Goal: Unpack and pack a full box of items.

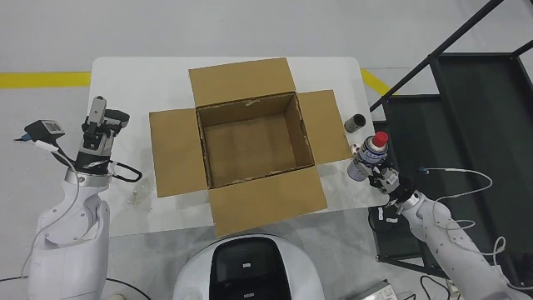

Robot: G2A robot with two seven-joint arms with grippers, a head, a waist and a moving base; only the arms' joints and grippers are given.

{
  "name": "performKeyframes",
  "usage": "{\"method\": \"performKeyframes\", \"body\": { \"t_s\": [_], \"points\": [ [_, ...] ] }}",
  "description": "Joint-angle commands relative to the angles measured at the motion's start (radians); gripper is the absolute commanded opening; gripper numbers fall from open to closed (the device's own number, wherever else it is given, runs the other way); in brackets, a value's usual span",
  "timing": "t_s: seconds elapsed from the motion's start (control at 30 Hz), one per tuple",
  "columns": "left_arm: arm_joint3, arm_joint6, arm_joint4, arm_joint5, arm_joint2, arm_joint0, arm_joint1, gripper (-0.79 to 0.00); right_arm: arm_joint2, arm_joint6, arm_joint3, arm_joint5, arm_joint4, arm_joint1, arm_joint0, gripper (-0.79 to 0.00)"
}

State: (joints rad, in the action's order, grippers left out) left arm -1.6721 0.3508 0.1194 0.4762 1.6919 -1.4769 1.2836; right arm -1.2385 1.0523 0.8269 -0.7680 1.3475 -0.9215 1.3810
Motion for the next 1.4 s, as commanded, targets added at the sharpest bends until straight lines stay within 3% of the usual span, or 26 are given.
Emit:
{"method": "performKeyframes", "body": {
  "t_s": [0.0,0.67,0.97,1.37],
  "points": [
    [0.000,0.000,0.000,0.000,0.000,0.000,0.000,0.000,0.000,0.000,0.000,0.000,0.000,0.000,0.000,-0.785],
    [0.000,0.000,0.000,0.000,0.000,0.000,0.000,0.000,-0.009,-0.024,0.016,0.018,-0.026,-0.001,0.024,-0.785],
    [0.000,0.000,0.000,0.000,0.000,0.000,0.000,0.000,-0.015,0.063,0.008,0.064,-0.071,0.000,0.101,-0.785],
    [0.000,0.000,0.000,0.000,0.000,0.000,0.000,0.000,0.098,0.114,-0.141,0.114,-0.146,-0.051,0.012,-0.785]
  ]
}}
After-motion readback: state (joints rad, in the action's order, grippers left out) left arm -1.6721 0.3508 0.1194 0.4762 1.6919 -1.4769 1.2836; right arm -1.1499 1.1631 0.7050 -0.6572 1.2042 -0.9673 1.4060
